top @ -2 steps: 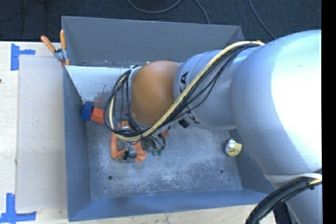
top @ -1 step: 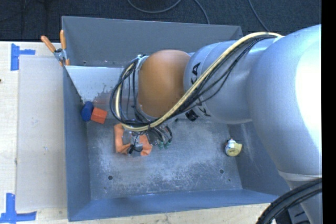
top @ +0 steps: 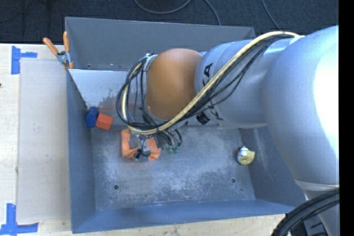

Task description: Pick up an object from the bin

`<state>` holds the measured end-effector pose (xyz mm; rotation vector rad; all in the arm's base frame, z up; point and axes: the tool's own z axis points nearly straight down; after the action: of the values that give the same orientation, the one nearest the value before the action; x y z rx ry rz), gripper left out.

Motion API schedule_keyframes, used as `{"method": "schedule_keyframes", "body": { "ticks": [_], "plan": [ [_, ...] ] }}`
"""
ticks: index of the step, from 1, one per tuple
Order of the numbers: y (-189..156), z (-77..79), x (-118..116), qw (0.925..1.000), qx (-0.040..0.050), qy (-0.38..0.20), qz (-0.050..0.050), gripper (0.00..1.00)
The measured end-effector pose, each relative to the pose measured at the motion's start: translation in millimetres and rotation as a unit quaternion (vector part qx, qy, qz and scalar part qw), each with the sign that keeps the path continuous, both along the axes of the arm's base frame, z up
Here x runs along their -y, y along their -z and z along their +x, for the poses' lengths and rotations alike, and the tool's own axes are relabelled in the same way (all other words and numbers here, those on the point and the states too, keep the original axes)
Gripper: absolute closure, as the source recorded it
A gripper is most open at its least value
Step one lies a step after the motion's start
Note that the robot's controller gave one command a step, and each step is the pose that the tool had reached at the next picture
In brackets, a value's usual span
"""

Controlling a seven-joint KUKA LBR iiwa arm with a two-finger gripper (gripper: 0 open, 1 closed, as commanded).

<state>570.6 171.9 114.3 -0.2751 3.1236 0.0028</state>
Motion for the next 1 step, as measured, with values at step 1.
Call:
{"method": "schedule_keyframes", "body": {
  "ticks": [1],
  "plan": [
    [30.5, -1.0, 21.2, 0.9998, -0.0032, -0.022, 0.000, 1.00]
  ]
}}
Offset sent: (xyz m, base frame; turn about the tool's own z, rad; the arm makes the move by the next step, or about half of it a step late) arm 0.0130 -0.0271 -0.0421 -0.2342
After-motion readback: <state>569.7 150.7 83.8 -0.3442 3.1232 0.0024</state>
